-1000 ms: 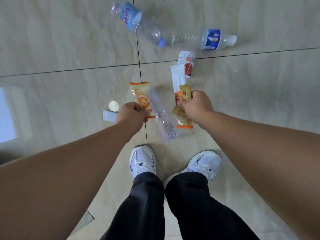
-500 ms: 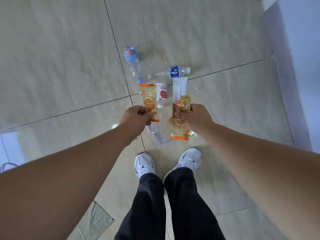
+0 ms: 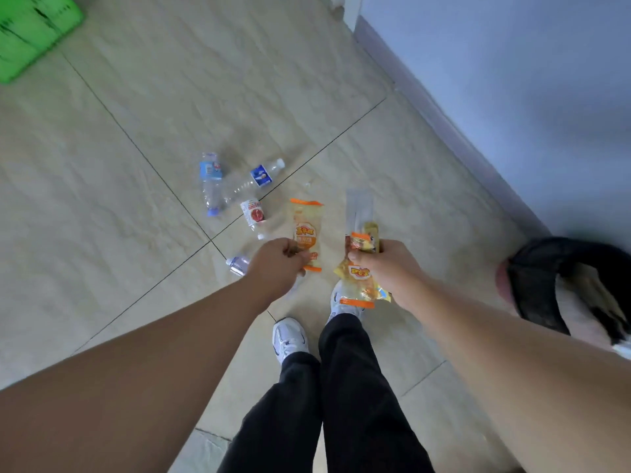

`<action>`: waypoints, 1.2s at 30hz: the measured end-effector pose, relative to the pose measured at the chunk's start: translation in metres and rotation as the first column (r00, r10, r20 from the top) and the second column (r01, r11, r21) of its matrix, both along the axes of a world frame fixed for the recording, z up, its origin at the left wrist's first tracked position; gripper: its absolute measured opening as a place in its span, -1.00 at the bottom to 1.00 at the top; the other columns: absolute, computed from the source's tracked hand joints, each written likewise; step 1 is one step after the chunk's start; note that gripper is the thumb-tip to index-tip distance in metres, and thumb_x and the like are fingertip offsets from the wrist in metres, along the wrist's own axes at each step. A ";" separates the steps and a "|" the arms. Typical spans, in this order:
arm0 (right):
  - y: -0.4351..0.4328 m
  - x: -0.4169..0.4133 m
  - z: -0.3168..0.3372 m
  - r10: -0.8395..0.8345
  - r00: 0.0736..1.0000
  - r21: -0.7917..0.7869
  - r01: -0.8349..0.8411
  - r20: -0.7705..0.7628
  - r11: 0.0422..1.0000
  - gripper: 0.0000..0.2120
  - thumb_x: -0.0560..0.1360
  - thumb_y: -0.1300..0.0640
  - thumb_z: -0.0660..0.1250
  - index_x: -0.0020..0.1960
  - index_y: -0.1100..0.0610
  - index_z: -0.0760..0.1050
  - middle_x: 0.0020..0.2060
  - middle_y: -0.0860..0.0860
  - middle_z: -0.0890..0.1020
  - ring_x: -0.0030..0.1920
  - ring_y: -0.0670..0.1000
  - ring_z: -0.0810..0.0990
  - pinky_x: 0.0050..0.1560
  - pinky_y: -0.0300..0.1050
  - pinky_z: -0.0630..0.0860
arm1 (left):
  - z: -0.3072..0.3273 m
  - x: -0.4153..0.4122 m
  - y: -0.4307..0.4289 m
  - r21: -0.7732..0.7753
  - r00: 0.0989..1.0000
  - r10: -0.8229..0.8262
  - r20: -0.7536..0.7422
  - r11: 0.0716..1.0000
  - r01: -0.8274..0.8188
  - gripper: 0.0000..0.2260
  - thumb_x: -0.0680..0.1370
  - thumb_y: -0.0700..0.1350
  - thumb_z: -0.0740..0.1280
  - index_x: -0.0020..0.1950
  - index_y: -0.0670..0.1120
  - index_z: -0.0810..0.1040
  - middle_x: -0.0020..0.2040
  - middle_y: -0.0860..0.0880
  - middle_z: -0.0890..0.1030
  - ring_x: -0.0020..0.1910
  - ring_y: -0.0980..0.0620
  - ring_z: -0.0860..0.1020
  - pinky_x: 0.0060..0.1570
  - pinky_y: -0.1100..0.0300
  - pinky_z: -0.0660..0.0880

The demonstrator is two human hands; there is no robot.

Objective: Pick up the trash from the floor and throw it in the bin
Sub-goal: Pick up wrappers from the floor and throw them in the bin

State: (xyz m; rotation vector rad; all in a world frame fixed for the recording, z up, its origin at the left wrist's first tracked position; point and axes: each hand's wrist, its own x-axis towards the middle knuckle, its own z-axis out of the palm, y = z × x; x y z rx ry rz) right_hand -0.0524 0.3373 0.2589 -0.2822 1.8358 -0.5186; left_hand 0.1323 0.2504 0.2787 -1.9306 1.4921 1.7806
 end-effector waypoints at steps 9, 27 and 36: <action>0.129 -0.049 0.044 -0.408 0.913 -0.031 0.408 0.022 0.912 -0.95 0.47 0.16 0.49 -0.07 0.09 0.68 -0.18 0.04 0.74 -0.26 -0.04 0.73 -0.36 -0.21 0.61 | 0.032 -0.087 0.078 0.022 0.922 -0.385 0.030 0.923 0.385 -0.87 0.55 -0.08 0.40 0.01 -0.12 0.60 -0.23 -0.08 0.70 -0.31 0.02 0.59 -0.33 0.20 0.43; 0.367 -0.229 0.027 -0.835 0.548 -0.025 0.836 0.056 0.548 -0.90 0.47 0.15 0.51 -0.05 0.16 0.69 -0.12 0.14 0.75 -0.16 0.10 0.74 -0.16 -0.01 0.68 | 0.019 -0.366 0.266 -0.037 0.589 -0.808 0.002 0.589 0.807 -0.84 0.56 -0.06 0.33 -0.04 -0.15 0.60 -0.31 -0.03 0.66 -0.44 0.08 0.49 -0.61 0.38 0.32; 0.380 -0.325 -0.029 -0.877 0.476 -0.017 0.879 0.062 0.476 -0.95 0.44 0.17 0.53 -0.12 0.08 0.67 -0.13 0.09 0.74 -0.13 0.07 0.73 0.02 0.08 0.67 | -0.037 -0.469 0.284 -0.015 0.500 -0.866 -0.004 0.500 0.866 -0.80 0.59 -0.04 0.31 -0.10 -0.12 0.66 -0.17 -0.12 0.74 -0.35 0.02 0.51 -0.29 0.16 0.44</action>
